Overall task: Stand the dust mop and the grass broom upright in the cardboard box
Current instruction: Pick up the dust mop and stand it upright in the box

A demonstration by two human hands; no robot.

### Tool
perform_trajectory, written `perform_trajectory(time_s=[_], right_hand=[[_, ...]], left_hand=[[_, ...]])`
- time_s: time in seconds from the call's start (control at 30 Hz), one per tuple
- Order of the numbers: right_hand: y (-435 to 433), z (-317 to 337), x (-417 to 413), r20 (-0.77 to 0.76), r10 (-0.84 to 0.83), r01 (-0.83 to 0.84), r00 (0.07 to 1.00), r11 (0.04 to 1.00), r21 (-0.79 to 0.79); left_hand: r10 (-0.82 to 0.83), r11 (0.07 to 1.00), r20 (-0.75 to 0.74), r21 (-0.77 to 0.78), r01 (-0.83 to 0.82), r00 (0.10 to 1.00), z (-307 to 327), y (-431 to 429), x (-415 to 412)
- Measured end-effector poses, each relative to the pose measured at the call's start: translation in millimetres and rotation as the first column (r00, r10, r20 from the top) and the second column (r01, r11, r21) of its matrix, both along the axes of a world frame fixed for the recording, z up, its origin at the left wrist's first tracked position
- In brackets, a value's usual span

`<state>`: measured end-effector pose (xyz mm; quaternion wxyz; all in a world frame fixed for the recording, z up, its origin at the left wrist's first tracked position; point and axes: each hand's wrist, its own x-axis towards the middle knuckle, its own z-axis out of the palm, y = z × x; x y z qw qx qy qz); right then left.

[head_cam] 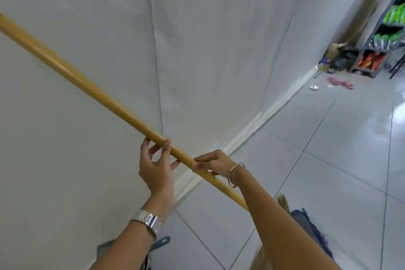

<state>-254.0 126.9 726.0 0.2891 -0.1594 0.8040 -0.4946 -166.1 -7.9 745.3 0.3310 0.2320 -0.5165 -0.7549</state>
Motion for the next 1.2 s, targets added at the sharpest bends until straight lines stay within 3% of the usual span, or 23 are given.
perform_trajectory(time_s=[0.3, 0.67, 0.97, 1.2], right_hand=[[43.3, 135.0, 43.6, -0.067, -0.229, 0.203, 0.971, 0.939, -0.276], [135.7, 182.6, 88.9, -0.167, -0.441, 0.321, 0.882, 0.821, -0.473], [191.5, 273.7, 117.5, -0.234, -0.467, 0.265, 0.852, 0.773, -0.577], [150.8, 348.9, 127.3, -0.352, -0.439, 0.107, 0.827, 0.737, -0.667]], left_hand=[[-0.45, 0.879, -0.099, -0.226, 0.42, 0.888, 152.2, 14.0, 5.9], [-0.691, 0.695, -0.082, -0.347, 0.629, 0.718, 222.1, 99.1, 20.1], [-0.749, 0.607, -0.128, -0.525, 0.597, 0.65, 322.5, 162.1, 38.8], [-0.617, 0.684, -0.195, -0.613, 0.396, 0.762, 404.1, 142.2, 54.5]])
